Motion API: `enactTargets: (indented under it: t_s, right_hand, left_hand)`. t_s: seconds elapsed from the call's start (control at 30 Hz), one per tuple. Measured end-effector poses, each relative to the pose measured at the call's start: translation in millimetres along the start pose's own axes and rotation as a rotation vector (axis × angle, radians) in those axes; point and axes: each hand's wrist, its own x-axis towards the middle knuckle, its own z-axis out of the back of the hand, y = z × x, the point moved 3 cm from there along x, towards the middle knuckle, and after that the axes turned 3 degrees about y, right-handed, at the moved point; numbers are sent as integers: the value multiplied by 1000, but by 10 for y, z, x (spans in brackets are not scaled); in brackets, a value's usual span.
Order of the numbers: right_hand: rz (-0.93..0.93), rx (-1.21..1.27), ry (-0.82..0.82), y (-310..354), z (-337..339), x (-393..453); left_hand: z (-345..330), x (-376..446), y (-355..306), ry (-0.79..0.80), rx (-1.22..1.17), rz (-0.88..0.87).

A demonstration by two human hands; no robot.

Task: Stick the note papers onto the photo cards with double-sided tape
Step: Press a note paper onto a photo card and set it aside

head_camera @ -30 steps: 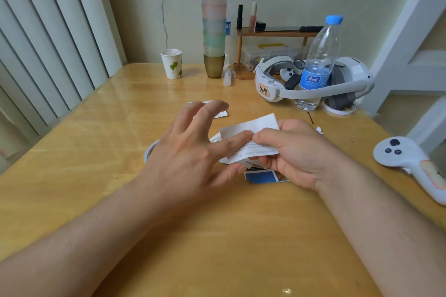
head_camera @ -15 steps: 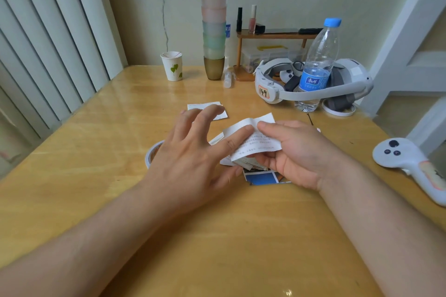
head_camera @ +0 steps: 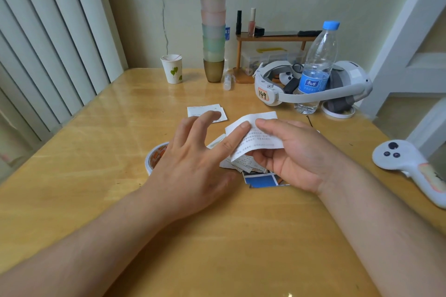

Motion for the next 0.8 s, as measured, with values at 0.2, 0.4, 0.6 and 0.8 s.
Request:
enactTargets:
  t_s: [0.2,0.4,0.6,0.8]
  right_hand:
    - [14,-57,-23,-3,-4,-9]
    - [14,-22,-18,-21,-46,-20]
    - [21,117,128,-39,-179,-48]
    - [-64,251,180,-94,-227,-42]
  left_hand:
    - [9,5,10,-7,7,3]
    - [-29,-22,-46,85,-144,17]
    - [11,-4,-127,22,-289,-36]
    - [17,-13,-232,23,-466,-64]
